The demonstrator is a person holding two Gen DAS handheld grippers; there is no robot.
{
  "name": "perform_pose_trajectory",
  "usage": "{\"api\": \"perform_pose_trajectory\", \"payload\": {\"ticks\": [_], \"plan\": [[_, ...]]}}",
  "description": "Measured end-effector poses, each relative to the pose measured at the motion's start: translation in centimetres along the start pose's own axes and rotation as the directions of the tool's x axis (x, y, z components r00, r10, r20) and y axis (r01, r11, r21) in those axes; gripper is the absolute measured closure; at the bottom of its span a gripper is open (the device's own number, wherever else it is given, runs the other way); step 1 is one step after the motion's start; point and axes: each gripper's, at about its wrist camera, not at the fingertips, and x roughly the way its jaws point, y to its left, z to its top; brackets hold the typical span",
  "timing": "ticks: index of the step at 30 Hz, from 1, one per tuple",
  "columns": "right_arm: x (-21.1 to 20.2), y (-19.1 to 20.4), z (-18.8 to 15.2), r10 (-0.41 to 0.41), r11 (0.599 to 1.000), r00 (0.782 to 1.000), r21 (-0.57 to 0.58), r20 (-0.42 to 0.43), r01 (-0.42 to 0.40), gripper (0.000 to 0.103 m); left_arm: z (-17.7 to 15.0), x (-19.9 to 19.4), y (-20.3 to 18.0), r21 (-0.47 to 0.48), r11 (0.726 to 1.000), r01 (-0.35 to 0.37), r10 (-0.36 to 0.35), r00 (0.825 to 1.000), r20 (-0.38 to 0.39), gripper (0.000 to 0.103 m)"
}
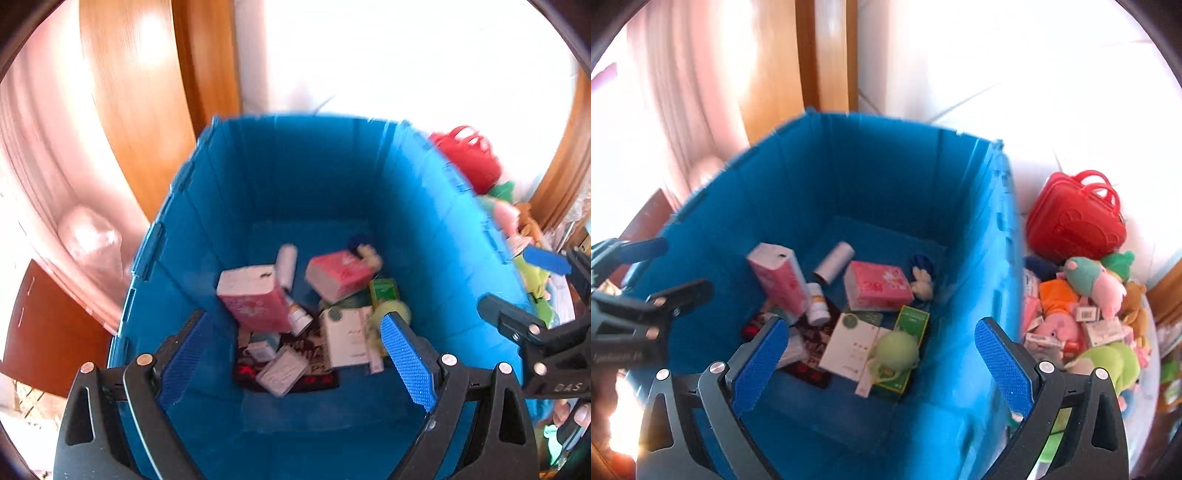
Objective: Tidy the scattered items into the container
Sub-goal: 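Move both tools back from the crate toward the pile on the bed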
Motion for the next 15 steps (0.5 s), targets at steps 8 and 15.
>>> {"api": "perform_pose_trajectory", "payload": {"ticks": [8,15], "plan": [[-9.4,-8.4,-9.8,-0.039,0.993,0.987,0.113,0.157,0.022,0.001,-4.2,-7.0,-8.6,0.002,1.000,0.021,-0.021,0.971,0.237,0.004],[-15.2,-18.3,-19.8,-0.192,0.966,0.963,0.209,0.192,0.151,0.000,-8.1,-10.5,-20.0,0.042,0.996,0.085,-0.094,0.929,0.357,0.003]]}}
